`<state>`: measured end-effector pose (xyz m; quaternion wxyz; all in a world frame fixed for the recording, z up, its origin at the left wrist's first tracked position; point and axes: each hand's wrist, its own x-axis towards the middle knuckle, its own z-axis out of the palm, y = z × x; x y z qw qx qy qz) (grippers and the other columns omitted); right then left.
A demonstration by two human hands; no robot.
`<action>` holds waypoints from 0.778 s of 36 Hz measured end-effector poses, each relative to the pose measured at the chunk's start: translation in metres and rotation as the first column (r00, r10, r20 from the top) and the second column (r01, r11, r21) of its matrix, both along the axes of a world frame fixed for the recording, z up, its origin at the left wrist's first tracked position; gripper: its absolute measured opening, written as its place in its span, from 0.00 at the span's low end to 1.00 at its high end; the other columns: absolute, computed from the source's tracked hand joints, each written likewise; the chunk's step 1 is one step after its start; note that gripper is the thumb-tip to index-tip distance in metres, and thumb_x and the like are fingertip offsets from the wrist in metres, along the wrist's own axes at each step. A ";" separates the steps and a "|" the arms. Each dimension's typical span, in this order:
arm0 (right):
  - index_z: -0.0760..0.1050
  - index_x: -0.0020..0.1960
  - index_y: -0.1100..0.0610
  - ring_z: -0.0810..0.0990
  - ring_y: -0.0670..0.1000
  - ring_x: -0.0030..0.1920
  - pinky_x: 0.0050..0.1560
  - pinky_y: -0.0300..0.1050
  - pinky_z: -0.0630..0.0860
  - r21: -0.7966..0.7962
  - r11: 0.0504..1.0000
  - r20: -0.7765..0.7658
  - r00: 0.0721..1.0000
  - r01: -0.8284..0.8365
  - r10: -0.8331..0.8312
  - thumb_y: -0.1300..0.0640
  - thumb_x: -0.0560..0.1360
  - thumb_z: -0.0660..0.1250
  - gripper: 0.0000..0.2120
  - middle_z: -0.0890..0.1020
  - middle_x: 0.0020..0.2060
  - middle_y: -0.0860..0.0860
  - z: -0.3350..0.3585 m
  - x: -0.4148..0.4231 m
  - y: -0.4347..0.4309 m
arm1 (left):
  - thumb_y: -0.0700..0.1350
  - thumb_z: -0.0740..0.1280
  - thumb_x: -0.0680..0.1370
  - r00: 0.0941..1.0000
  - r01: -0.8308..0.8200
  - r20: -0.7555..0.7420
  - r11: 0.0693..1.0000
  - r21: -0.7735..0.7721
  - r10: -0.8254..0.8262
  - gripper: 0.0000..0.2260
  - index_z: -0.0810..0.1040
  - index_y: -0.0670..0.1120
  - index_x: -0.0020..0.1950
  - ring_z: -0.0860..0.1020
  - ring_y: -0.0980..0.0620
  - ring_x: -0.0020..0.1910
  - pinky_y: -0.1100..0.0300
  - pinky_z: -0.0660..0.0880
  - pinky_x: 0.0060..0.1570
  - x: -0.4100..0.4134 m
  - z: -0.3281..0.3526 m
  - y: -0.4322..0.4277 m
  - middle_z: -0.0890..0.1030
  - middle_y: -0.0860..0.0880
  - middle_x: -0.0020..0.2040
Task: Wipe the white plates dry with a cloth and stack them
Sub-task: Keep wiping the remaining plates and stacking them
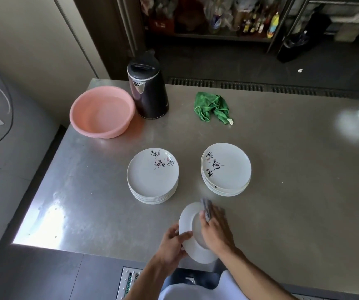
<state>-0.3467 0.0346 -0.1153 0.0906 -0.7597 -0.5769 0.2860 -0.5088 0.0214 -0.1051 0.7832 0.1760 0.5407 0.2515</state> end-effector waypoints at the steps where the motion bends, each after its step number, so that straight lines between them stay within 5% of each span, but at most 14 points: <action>1: 0.54 0.81 0.52 0.61 0.52 0.75 0.77 0.47 0.50 -0.029 0.998 -0.030 0.998 0.062 -0.063 0.47 0.85 0.48 0.26 0.65 0.77 0.52 -0.001 0.000 0.000 | 0.33 0.71 0.73 1.000 -0.026 0.016 1.000 -0.001 0.026 0.19 0.79 0.40 0.64 0.81 0.38 0.52 0.35 0.78 0.57 0.001 0.000 0.000 0.82 0.33 0.58; 5: 0.54 0.81 0.50 0.56 0.49 0.78 0.77 0.37 0.46 0.051 0.998 -0.224 0.974 0.023 -0.011 0.47 0.85 0.51 0.26 0.60 0.79 0.49 0.005 -0.006 -0.010 | 0.39 0.71 0.68 1.000 -0.004 0.005 1.000 0.026 0.003 0.25 0.76 0.36 0.65 0.82 0.37 0.50 0.40 0.79 0.54 -0.001 0.003 0.005 0.82 0.30 0.57; 7: 0.56 0.80 0.50 0.55 0.48 0.79 0.78 0.40 0.46 0.186 0.973 -0.267 0.945 -0.140 0.187 0.50 0.85 0.52 0.25 0.61 0.79 0.47 0.011 -0.008 -0.014 | 0.42 0.73 0.70 1.000 0.024 0.004 0.999 0.029 -0.024 0.23 0.77 0.37 0.64 0.83 0.38 0.51 0.42 0.79 0.56 -0.003 0.006 0.007 0.82 0.32 0.57; 10: 0.59 0.79 0.51 0.51 0.46 0.80 0.79 0.44 0.46 0.285 0.882 -0.283 0.846 -0.375 0.451 0.50 0.85 0.55 0.24 0.60 0.79 0.46 0.013 -0.010 -0.018 | 0.41 0.74 0.72 0.995 0.095 0.029 0.994 0.062 -0.097 0.16 0.82 0.39 0.59 0.83 0.39 0.54 0.43 0.80 0.57 -0.007 0.009 0.005 0.83 0.34 0.58; 13: 0.59 0.79 0.48 0.52 0.47 0.80 0.79 0.46 0.47 0.260 0.824 -0.125 0.829 -0.503 0.546 0.46 0.85 0.52 0.23 0.60 0.79 0.46 0.009 -0.006 -0.016 | 0.37 0.73 0.74 0.996 0.073 0.037 0.996 0.044 -0.075 0.11 0.84 0.41 0.56 0.84 0.42 0.51 0.48 0.82 0.52 -0.008 0.008 0.002 0.84 0.35 0.57; 16: 0.55 0.81 0.49 0.62 0.52 0.76 0.78 0.48 0.52 0.125 0.962 -0.028 0.969 -0.241 0.246 0.48 0.84 0.51 0.25 0.66 0.76 0.49 0.002 0.002 -0.007 | 0.34 0.69 0.78 0.998 0.061 0.027 0.998 0.015 -0.061 0.12 0.85 0.45 0.58 0.84 0.43 0.51 0.44 0.80 0.55 -0.007 0.009 0.003 0.85 0.38 0.57; 18: 0.52 0.81 0.52 0.59 0.51 0.77 0.79 0.48 0.47 0.009 0.990 0.011 0.990 -0.140 0.140 0.47 0.85 0.48 0.26 0.62 0.78 0.51 -0.002 0.004 -0.004 | 0.33 0.69 0.78 0.999 0.047 0.016 0.999 0.002 -0.048 0.13 0.84 0.45 0.59 0.84 0.43 0.51 0.42 0.80 0.56 -0.007 0.010 0.004 0.85 0.38 0.56; 24: 0.54 0.80 0.46 0.49 0.47 0.80 0.79 0.45 0.45 0.212 0.814 -0.066 0.823 -0.541 0.564 0.41 0.84 0.45 0.26 0.55 0.80 0.45 0.002 -0.002 -0.019 | 0.32 0.68 0.79 1.000 0.023 -0.012 1.000 0.008 -0.023 0.13 0.78 0.37 0.63 0.84 0.41 0.50 0.46 0.81 0.51 -0.005 0.009 0.004 0.84 0.35 0.57; 26: 0.52 0.81 0.49 0.58 0.51 0.78 0.78 0.49 0.51 0.150 0.902 0.059 0.914 -0.405 0.400 0.44 0.84 0.45 0.26 0.61 0.78 0.48 -0.002 0.001 -0.014 | 0.31 0.68 0.78 1.000 -0.009 -0.004 1.000 -0.008 0.009 0.14 0.78 0.38 0.63 0.82 0.39 0.51 0.42 0.78 0.56 -0.003 0.007 0.002 0.83 0.33 0.58; 28: 0.53 0.81 0.51 0.61 0.51 0.75 0.77 0.50 0.51 -0.009 0.995 0.032 0.995 -0.098 0.099 0.46 0.85 0.46 0.26 0.65 0.76 0.49 0.001 0.004 -0.007 | 0.29 0.67 0.76 0.997 -0.074 0.027 0.997 -0.038 0.076 0.16 0.77 0.39 0.62 0.81 0.38 0.52 0.39 0.77 0.58 -0.003 0.004 0.000 0.81 0.31 0.58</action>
